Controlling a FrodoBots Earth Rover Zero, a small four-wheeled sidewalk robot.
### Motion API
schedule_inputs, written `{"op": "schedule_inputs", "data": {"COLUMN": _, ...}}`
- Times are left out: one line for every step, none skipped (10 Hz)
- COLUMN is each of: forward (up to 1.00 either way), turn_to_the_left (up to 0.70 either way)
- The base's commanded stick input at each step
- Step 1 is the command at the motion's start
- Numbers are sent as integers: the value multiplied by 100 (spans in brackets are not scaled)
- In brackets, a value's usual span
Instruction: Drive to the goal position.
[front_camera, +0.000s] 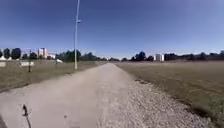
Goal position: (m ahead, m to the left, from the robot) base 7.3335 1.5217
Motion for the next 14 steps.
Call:
{"op": "schedule_inputs", "data": {"forward": 70, "turn_to_the_left": 0}}
{"op": "schedule_inputs", "data": {"forward": 70, "turn_to_the_left": -15}}
{"op": "schedule_inputs", "data": {"forward": 70, "turn_to_the_left": -34}}
{"op": "schedule_inputs", "data": {"forward": 70, "turn_to_the_left": -35}}
{"op": "schedule_inputs", "data": {"forward": 70, "turn_to_the_left": -34}}
{"op": "schedule_inputs", "data": {"forward": 70, "turn_to_the_left": -19}}
{"op": "schedule_inputs", "data": {"forward": 70, "turn_to_the_left": 3}}
{"op": "schedule_inputs", "data": {"forward": 70, "turn_to_the_left": 3}}
{"op": "schedule_inputs", "data": {"forward": 70, "turn_to_the_left": 3}}
{"op": "schedule_inputs", "data": {"forward": 70, "turn_to_the_left": 3}}
{"op": "schedule_inputs", "data": {"forward": 70, "turn_to_the_left": 3}}
{"op": "schedule_inputs", "data": {"forward": 70, "turn_to_the_left": 3}}
{"op": "schedule_inputs", "data": {"forward": 70, "turn_to_the_left": 3}}
{"op": "schedule_inputs", "data": {"forward": 70, "turn_to_the_left": -4}}
